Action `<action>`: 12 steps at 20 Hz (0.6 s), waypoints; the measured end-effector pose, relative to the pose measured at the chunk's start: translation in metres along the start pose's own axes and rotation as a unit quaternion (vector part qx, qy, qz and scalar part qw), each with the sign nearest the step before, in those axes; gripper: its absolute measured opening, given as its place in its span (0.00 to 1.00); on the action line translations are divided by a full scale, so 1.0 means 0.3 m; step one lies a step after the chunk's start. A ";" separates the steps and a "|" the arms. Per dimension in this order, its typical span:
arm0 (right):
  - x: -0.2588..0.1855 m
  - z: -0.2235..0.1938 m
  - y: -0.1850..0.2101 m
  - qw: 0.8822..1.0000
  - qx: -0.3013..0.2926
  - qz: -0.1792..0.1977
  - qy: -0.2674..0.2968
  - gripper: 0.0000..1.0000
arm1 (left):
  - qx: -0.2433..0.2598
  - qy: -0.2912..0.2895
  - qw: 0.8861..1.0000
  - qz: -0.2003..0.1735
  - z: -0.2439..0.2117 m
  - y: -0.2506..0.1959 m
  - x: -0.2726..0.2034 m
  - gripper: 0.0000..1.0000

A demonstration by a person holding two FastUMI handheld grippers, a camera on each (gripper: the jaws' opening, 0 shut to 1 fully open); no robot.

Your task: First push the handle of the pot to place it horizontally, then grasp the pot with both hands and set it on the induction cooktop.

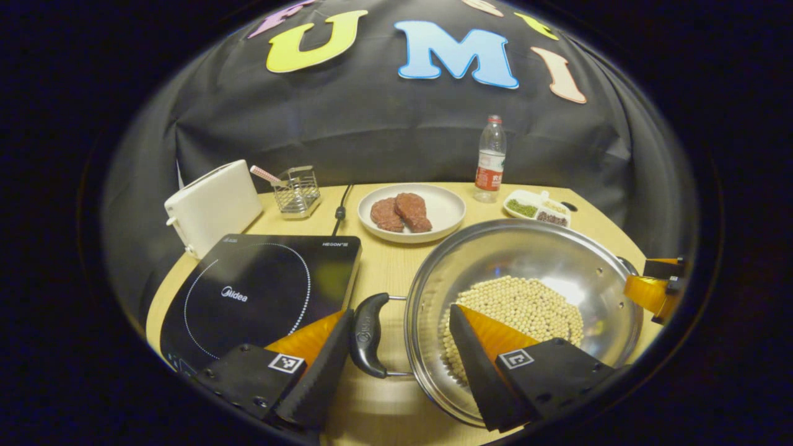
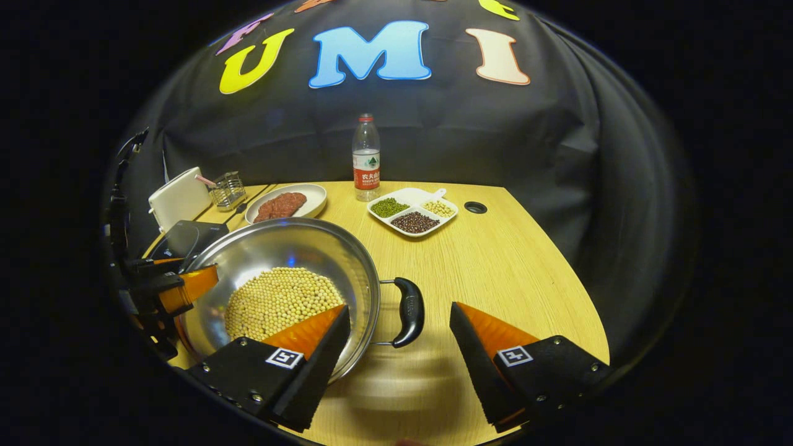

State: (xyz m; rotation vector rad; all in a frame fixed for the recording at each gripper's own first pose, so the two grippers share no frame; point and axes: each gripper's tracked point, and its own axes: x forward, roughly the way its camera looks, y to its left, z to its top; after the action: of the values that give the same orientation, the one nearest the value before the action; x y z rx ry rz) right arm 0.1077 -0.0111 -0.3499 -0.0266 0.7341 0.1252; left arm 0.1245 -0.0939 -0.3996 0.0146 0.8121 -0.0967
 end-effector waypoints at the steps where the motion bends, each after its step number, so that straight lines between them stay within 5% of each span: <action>1: 0.011 -0.008 0.002 1.000 0.001 -0.001 0.005 0.98 | 0.000 0.006 1.000 0.000 -0.011 0.003 0.002 0.94; 2: 0.018 -0.013 0.001 1.000 0.003 0.000 0.010 0.98 | 0.000 0.009 1.000 0.004 -0.017 0.009 0.010 0.99; 3: 0.026 -0.022 -0.002 1.000 0.005 -0.001 0.015 0.98 | 0.001 0.009 1.000 0.010 -0.015 0.022 0.012 0.91; 5: 0.039 -0.034 0.005 1.000 0.014 0.006 0.026 0.97 | 0.004 0.011 1.000 0.014 -0.016 0.025 0.016 0.98; 8: 0.058 -0.034 0.007 0.999 0.020 0.008 0.032 0.86 | 0.010 0.016 1.000 0.021 -0.020 0.036 0.016 0.81; 9: 0.063 -0.039 0.014 0.999 0.020 0.010 0.034 0.85 | 0.013 0.018 0.999 0.025 -0.022 0.042 0.022 0.87; 12: 0.075 -0.036 0.026 0.999 0.022 0.020 0.037 0.79 | 0.012 0.020 0.999 0.024 -0.024 0.040 0.025 0.77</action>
State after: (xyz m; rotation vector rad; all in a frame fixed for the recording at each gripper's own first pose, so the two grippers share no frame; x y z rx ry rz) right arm 0.1160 -0.0018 -0.3729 0.0264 0.8111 0.1475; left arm 0.1254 -0.0821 -0.4103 0.0600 0.8498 -0.0606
